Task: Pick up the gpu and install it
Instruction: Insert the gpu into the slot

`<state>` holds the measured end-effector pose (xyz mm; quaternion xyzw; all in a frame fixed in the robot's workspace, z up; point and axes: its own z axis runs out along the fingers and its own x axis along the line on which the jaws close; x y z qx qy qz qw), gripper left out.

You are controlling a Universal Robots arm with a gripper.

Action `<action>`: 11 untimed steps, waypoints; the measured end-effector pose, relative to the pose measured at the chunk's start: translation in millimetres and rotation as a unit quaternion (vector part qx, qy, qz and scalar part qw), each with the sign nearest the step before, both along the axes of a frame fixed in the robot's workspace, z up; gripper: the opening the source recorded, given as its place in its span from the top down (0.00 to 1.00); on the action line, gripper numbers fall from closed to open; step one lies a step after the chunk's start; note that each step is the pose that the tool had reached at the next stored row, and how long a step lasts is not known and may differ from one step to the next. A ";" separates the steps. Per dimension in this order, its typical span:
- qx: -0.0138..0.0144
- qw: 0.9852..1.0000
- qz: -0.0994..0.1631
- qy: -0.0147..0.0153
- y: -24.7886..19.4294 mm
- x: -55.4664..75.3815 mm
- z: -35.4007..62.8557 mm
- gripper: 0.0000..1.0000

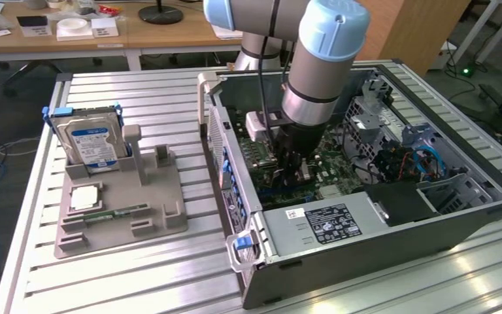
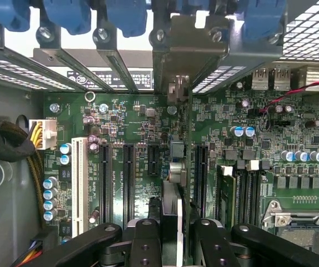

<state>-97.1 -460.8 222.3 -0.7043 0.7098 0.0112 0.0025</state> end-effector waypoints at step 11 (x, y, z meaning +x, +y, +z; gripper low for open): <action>0.000 1.000 0.000 0.000 0.0 -0.8 -2.4 0.72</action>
